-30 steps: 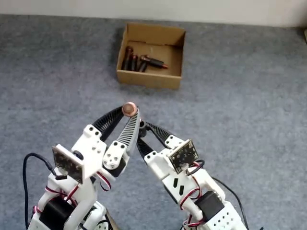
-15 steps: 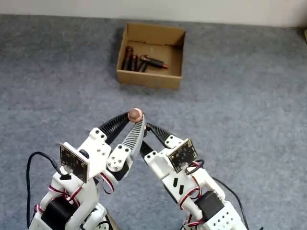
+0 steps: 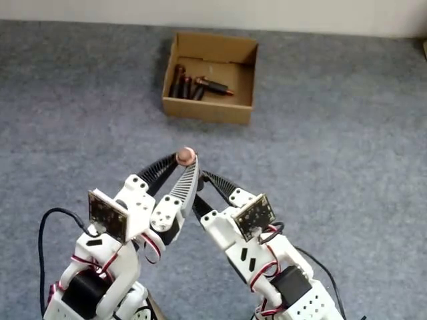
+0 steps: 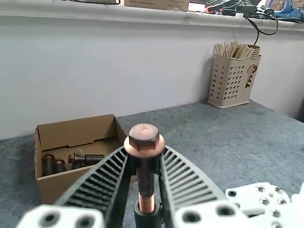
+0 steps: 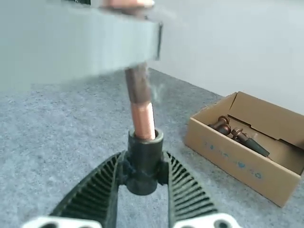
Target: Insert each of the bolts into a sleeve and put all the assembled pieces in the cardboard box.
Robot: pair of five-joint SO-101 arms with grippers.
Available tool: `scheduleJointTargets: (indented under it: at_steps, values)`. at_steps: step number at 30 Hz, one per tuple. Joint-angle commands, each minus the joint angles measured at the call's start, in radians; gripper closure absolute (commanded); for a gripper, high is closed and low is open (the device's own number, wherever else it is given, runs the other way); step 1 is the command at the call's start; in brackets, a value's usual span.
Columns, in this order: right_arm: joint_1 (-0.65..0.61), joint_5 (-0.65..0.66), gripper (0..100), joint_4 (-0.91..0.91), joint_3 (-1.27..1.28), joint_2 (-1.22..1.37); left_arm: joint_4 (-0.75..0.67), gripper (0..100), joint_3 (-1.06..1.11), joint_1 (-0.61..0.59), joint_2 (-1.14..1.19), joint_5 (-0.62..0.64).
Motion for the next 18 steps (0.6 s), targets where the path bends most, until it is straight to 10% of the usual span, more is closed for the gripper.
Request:
scheduleJointTargets:
  at_steps: [1,18]
  values:
    - [-0.002,0.011,99.4,-0.03,0.104,-0.015,-0.017,97,0.035,0.044,0.004,-0.005]
    - [0.001,0.011,99.4,-0.03,0.105,-0.015,0.043,83,-0.025,-0.076,-0.004,-0.031]
